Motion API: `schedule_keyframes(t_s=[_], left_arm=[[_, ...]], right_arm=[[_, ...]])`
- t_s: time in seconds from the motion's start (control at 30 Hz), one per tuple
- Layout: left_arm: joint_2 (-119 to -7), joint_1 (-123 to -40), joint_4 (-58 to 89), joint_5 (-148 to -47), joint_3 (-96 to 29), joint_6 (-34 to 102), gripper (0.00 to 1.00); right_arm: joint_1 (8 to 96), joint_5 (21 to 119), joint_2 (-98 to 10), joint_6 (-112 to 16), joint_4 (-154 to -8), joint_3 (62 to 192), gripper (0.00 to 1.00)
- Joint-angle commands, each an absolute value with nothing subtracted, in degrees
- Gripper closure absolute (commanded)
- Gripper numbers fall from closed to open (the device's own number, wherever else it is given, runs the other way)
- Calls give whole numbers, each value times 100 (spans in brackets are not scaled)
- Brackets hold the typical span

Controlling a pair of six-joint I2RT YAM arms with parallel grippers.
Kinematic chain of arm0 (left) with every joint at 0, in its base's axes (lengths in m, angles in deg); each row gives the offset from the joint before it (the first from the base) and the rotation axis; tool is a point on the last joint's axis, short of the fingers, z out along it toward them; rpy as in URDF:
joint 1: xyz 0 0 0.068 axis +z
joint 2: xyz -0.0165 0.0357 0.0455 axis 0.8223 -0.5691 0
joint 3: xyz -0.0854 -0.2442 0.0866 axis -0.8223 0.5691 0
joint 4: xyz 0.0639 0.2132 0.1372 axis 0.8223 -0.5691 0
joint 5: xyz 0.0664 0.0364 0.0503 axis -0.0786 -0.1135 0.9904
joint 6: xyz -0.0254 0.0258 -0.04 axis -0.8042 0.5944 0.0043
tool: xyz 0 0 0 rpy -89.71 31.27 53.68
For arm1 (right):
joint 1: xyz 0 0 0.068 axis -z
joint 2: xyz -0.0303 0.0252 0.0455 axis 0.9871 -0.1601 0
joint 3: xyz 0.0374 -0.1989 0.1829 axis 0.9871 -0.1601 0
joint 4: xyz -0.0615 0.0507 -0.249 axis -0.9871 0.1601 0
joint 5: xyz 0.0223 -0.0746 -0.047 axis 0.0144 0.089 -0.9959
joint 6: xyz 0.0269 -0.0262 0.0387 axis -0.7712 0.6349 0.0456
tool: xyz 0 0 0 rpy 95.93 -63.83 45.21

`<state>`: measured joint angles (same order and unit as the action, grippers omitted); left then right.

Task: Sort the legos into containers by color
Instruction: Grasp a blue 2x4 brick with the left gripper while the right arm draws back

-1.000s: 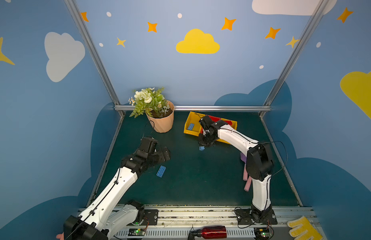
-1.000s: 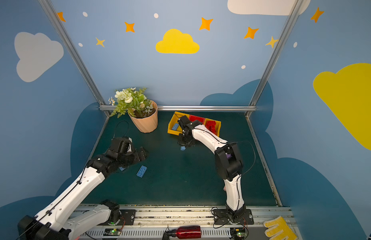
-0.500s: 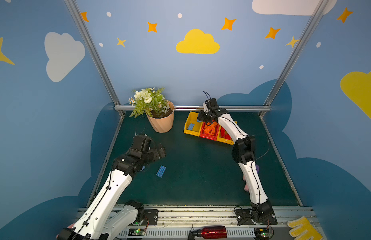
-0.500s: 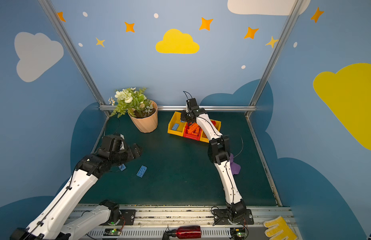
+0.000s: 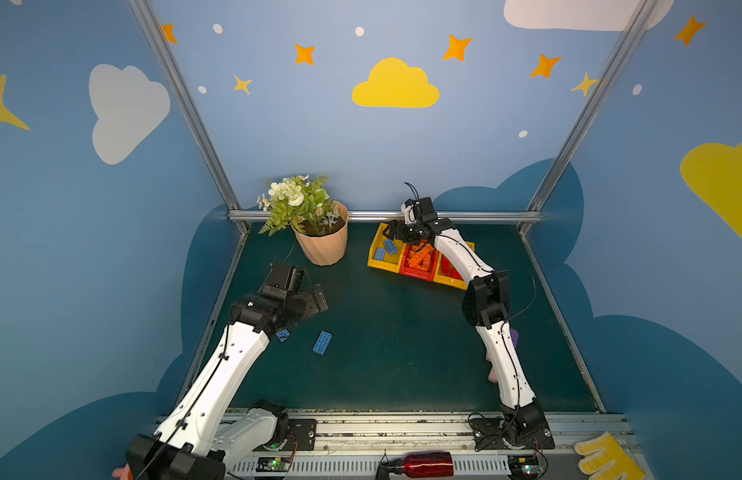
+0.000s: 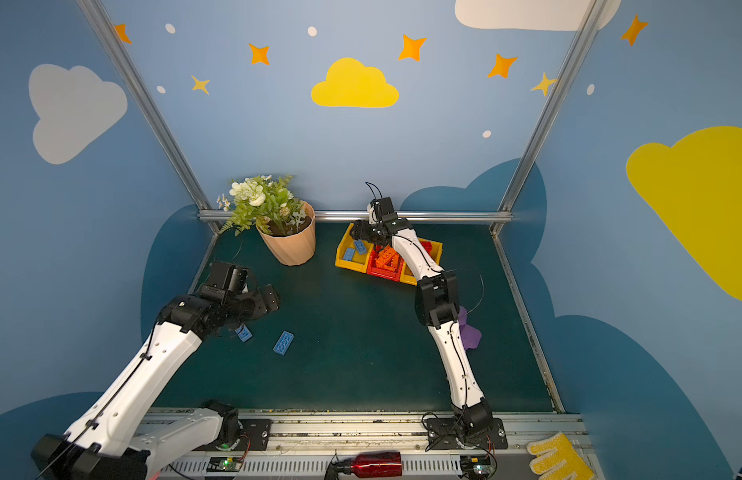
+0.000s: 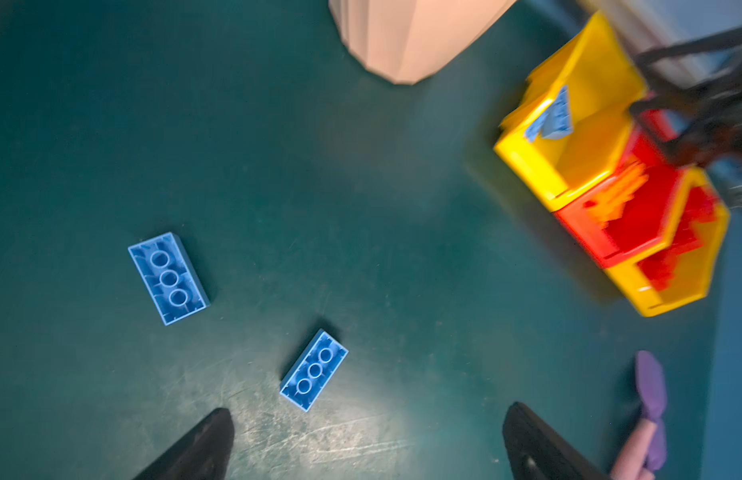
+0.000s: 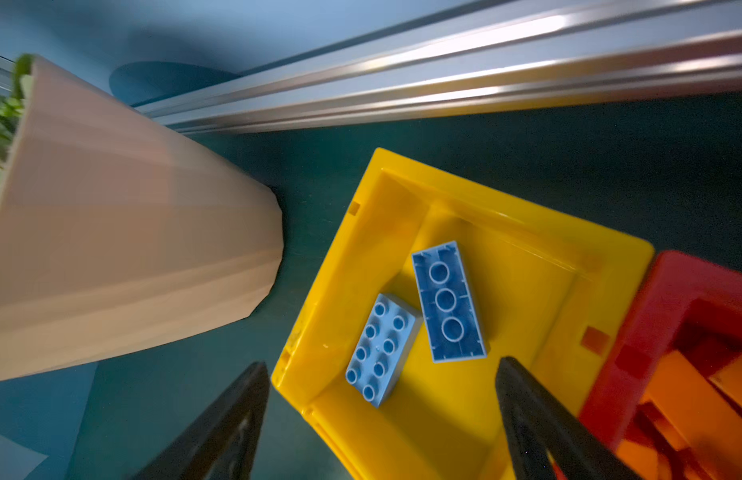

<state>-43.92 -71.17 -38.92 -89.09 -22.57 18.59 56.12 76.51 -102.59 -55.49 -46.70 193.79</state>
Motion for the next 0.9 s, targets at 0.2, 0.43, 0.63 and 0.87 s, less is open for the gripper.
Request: schedule_keyframes(t_s=[0.2,0.43,0.63,0.87], left_arm=[[-5121,-7102,-3718,-9410,-1313,1803,0],[-5649,-7223,-2746,-9750,-738,1649,0],[-6214,-7399,-2717,-9602,-781,2043,2],[-6602,-7566,-2562,-9539,-927,2195,4]], right_arm=[[5600,7994,-7639,-5133,-4537,16975,8],[5524,8126,-5731,-5203,-4729,14312,8],[5516,7947,-4406,-5336,-4575,12823,8],[5539,7548,-3321,-5293,-4159,11999,8]])
